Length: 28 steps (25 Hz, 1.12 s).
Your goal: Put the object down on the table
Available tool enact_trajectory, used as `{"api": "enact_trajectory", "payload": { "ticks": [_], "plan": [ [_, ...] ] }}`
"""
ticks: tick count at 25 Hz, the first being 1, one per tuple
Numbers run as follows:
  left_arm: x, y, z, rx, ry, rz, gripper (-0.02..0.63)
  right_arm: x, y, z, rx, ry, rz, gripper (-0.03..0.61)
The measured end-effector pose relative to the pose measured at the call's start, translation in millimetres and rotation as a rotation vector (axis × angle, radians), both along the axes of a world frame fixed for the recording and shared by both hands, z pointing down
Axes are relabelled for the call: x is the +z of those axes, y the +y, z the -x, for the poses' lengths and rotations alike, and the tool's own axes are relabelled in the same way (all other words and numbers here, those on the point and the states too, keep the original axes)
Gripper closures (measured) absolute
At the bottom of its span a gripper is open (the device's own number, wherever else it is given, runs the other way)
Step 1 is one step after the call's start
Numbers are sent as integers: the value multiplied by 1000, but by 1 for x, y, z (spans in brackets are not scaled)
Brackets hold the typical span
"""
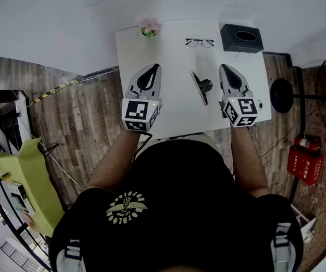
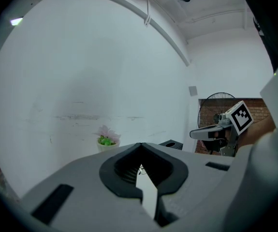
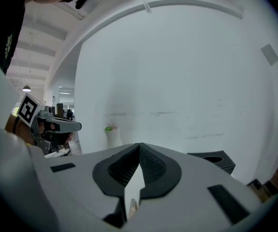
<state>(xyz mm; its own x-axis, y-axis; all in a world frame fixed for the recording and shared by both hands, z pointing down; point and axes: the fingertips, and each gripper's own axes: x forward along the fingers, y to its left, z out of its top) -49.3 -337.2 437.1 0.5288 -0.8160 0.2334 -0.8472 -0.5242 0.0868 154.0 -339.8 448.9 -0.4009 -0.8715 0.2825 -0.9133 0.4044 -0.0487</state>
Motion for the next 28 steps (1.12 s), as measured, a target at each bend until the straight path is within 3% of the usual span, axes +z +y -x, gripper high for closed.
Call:
{"api": "enact_trajectory", "payload": {
  "ticks": [28],
  "plan": [
    [-63,15,4,31,38,-92,607,-110,33,25,-26,-7,-205,577]
  ]
}}
